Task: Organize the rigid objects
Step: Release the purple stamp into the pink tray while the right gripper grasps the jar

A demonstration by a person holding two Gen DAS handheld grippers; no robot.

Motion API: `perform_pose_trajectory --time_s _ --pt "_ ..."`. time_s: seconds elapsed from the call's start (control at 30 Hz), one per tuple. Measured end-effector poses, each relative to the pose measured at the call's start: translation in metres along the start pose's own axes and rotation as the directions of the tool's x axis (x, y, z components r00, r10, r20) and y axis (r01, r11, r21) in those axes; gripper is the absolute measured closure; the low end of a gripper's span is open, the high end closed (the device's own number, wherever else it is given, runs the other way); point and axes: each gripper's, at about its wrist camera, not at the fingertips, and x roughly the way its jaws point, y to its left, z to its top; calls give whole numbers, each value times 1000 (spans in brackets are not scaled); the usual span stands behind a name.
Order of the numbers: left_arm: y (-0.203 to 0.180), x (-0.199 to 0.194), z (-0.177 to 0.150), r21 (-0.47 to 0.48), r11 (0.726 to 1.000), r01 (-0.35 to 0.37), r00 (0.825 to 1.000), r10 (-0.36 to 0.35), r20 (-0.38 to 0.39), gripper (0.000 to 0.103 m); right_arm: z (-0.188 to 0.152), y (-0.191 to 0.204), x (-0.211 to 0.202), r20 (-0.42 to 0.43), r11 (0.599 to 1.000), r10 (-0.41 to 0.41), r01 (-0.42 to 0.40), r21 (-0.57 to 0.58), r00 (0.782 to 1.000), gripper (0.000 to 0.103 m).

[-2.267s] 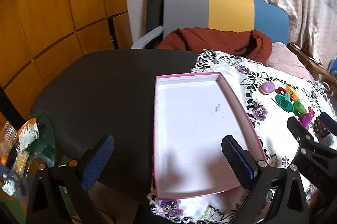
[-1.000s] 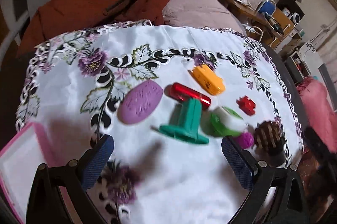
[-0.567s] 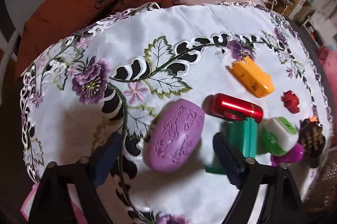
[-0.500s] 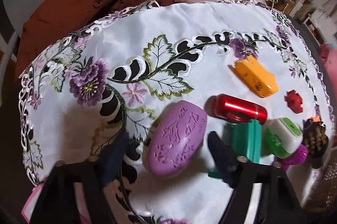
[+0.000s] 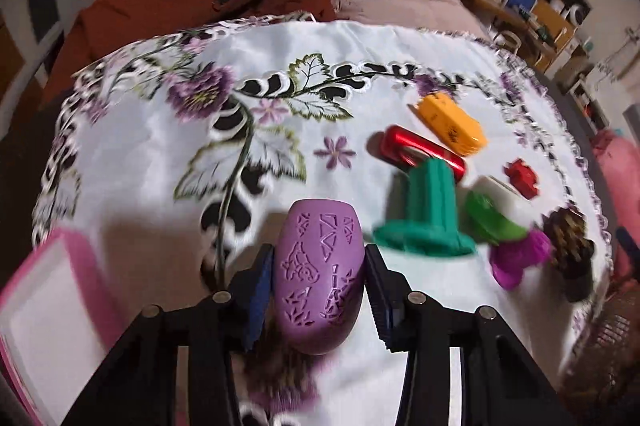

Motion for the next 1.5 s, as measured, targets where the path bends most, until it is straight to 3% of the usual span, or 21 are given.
perform_pose_trajectory --time_s 0.13,0.23,0.37,0.53,0.63,0.87,1.03,1.07,1.13,1.23,1.4,1.5 --pt "4 -25 -24 -33 999 23 999 -22 40 59 1 -6 -2 4 1000 -5 4 29 1000 12" --pt "7 -45 -40 -53 998 37 996 -33 77 59 1 -12 9 -57 998 -8 12 67 998 16" --pt "6 -65 -61 -55 998 40 993 -33 115 58 -4 -8 27 -156 996 -72 78 30 985 22" --pt "8 -82 -86 -79 994 69 990 -58 130 58 -10 -9 37 -195 987 -158 162 5 968 22" --pt "11 -94 -101 -94 992 84 988 -71 137 58 -17 -9 53 -293 986 -161 165 -12 942 21" --pt "20 -115 -132 -107 991 76 986 -59 154 58 -54 25 78 -447 966 -205 105 -237 871 24" --pt "28 -122 -149 -133 988 79 985 -57 161 58 -70 41 80 -439 925 -262 95 -367 860 28" --pt "30 -123 -152 -140 987 80 985 -57 163 58 -72 43 79 -427 915 -274 97 -391 862 42" --pt "33 -124 -156 -150 985 83 984 -58 165 58 -73 44 78 -413 903 -295 110 -416 861 57" --pt "41 -129 -164 -178 981 78 983 -46 179 58 -73 44 78 -405 894 -307 114 -434 861 59" --pt "65 -138 -179 -246 968 48 980 1 197 58 -80 55 84 -375 840 -372 136 -526 849 59" --pt "83 -140 -186 -288 958 14 980 45 196 58 -79 52 84 -377 845 -368 136 -518 850 59"
